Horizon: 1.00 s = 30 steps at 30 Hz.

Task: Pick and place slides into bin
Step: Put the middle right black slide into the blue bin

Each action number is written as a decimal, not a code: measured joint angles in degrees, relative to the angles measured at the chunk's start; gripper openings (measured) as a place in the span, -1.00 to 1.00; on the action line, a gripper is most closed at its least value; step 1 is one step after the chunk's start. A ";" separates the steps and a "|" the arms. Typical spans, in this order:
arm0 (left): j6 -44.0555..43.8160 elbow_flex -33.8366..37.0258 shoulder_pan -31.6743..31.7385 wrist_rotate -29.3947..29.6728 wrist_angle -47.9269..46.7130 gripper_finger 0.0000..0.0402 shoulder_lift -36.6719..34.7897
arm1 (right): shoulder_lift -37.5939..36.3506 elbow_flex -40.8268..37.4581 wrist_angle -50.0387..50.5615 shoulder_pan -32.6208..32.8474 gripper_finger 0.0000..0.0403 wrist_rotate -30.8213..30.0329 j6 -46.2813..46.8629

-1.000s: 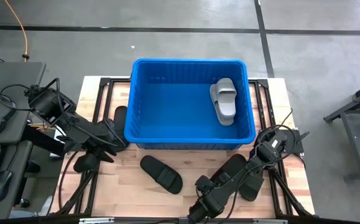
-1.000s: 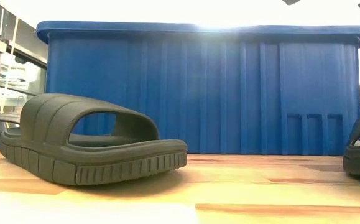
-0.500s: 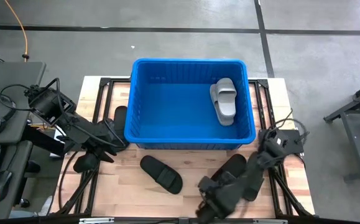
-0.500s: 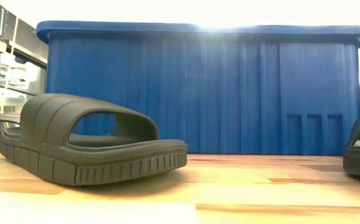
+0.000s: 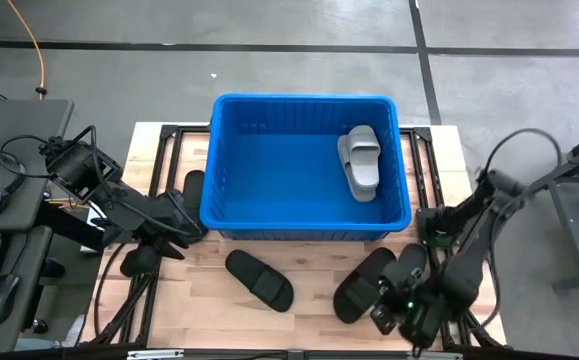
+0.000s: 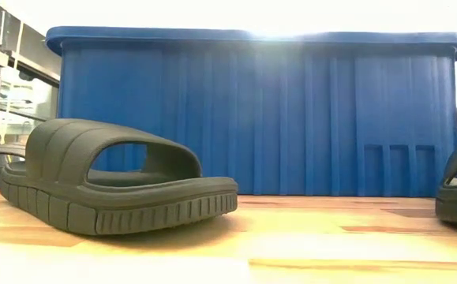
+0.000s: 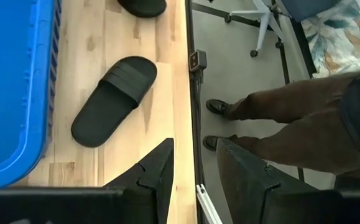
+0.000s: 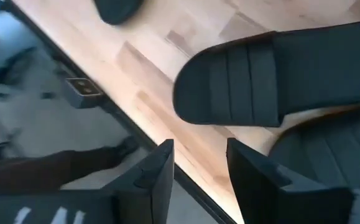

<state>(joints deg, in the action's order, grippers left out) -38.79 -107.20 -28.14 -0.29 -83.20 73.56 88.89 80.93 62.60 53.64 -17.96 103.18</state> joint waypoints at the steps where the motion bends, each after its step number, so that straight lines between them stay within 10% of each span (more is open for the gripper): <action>1: -0.54 0.00 0.00 0.32 0.03 -0.45 0.00 | -2.43 -3.66 -3.50 0.16 -0.31 -0.46 0.19; 12: -8.74 0.00 0.00 1.54 0.44 -0.45 0.00 | -16.61 -29.22 -25.13 1.65 -0.27 -3.00 -0.45; 30: -14.01 0.00 0.00 4.43 0.63 -0.45 0.00 | -16.46 -40.99 -36.89 1.65 0.04 -3.41 -4.19</action>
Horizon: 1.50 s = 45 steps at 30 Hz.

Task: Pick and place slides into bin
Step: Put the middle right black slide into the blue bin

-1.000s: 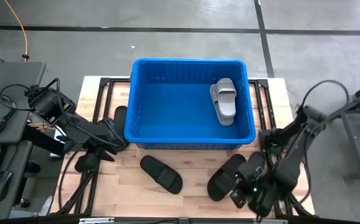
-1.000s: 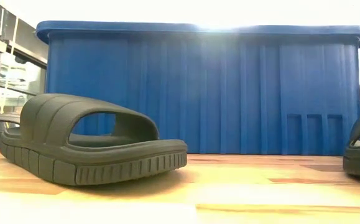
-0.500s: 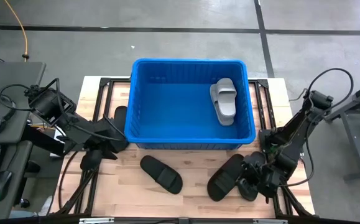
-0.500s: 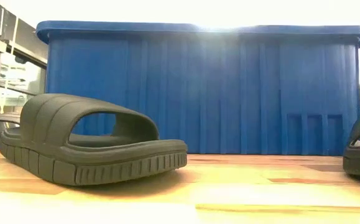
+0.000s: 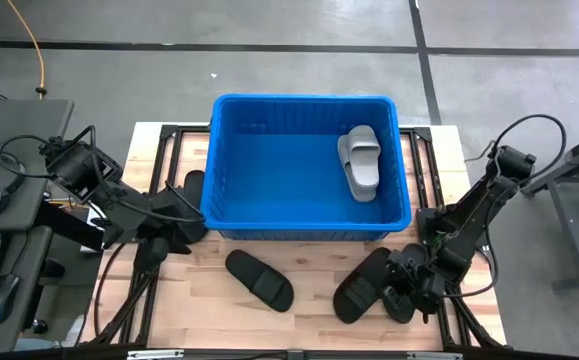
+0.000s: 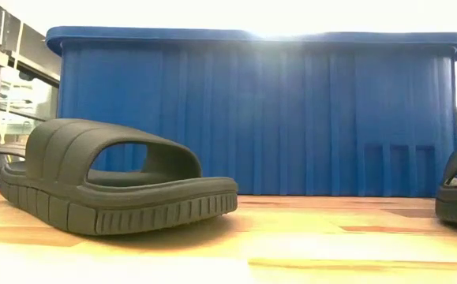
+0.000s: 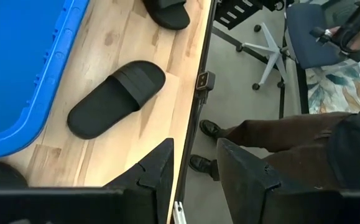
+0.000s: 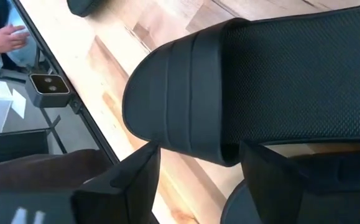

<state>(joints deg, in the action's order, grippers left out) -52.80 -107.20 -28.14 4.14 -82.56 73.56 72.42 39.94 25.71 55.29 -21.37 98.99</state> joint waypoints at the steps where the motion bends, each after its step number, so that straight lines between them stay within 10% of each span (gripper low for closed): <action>1: 0.00 0.00 0.00 0.00 0.00 -0.45 0.00 | 0.00 -0.21 -0.14 0.00 0.04 0.00 -0.23; 34: -0.02 0.00 0.00 -0.02 -0.02 -0.45 0.04 | 9.08 -1.46 -13.38 -8.15 0.03 10.74 -12.04; 45: 0.28 0.00 0.00 -0.03 -0.02 -0.45 0.04 | 9.33 -1.46 -18.50 -8.13 -0.73 8.81 -15.33</action>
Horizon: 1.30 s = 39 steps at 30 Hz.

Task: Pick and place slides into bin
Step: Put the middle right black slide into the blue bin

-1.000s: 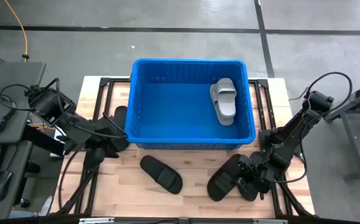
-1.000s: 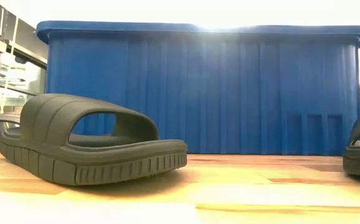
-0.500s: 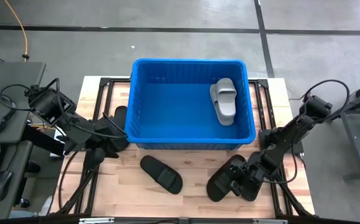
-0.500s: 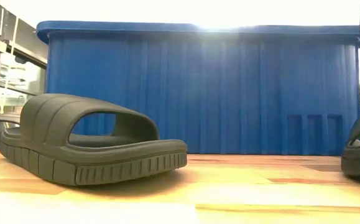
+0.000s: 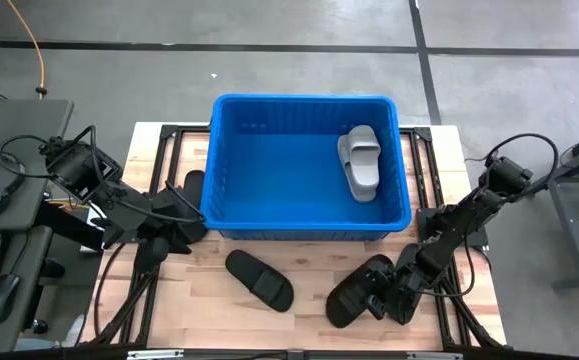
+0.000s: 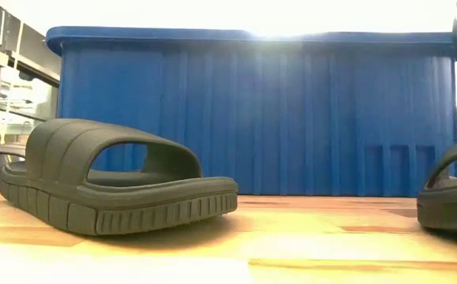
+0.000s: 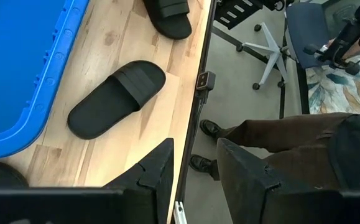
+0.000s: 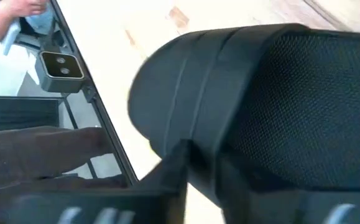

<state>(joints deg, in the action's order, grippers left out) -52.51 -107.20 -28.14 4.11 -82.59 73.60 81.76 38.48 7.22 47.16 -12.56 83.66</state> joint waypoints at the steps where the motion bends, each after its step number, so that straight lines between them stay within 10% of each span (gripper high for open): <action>1: 0.06 0.00 0.00 -0.01 0.00 -0.45 0.00 | 0.00 0.00 -0.26 0.00 -0.84 -0.13 -0.04; 20: 3.87 0.02 -0.02 3.33 3.76 -0.45 0.00 | -1.20 10.51 -6.38 0.15 -0.99 -9.04 -10.29; 39: 16.85 0.02 0.00 26.75 12.46 -0.45 0.33 | -1.36 41.85 10.65 -4.60 -1.00 -44.28 -22.13</action>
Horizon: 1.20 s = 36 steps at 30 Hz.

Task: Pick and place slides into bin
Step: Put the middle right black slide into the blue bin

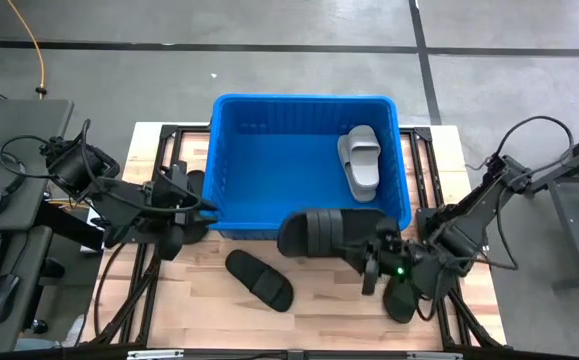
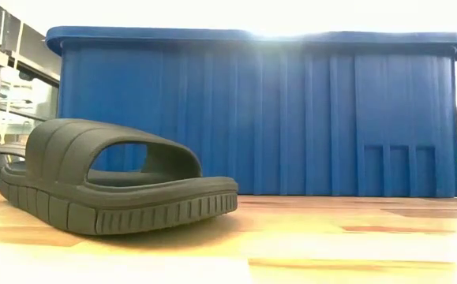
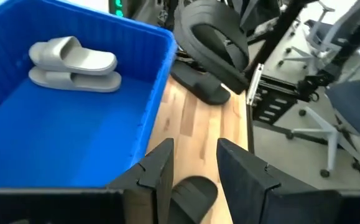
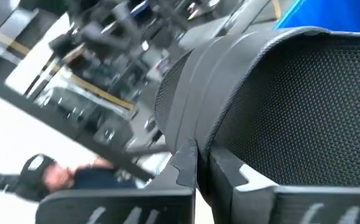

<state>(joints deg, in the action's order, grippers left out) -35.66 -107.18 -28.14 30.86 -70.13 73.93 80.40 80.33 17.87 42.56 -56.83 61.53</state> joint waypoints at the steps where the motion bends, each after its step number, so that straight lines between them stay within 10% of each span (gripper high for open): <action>1: -0.36 0.00 0.00 0.77 0.02 -0.45 0.21 | 0.00 0.02 -0.09 -1.03 -1.00 -0.17 0.42; 22: 23.70 0.00 0.02 20.29 -1.06 -0.45 4.68 | 7.82 -0.02 -15.21 -29.97 -1.00 -10.64 30.30; 36: 26.34 0.00 0.00 22.41 -11.45 -0.45 0.14 | 20.12 -0.04 -18.90 -40.35 -1.00 -16.20 50.61</action>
<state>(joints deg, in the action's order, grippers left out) -9.32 -107.18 -28.14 53.27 -81.57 74.07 100.52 80.29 -1.04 2.21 -73.03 112.14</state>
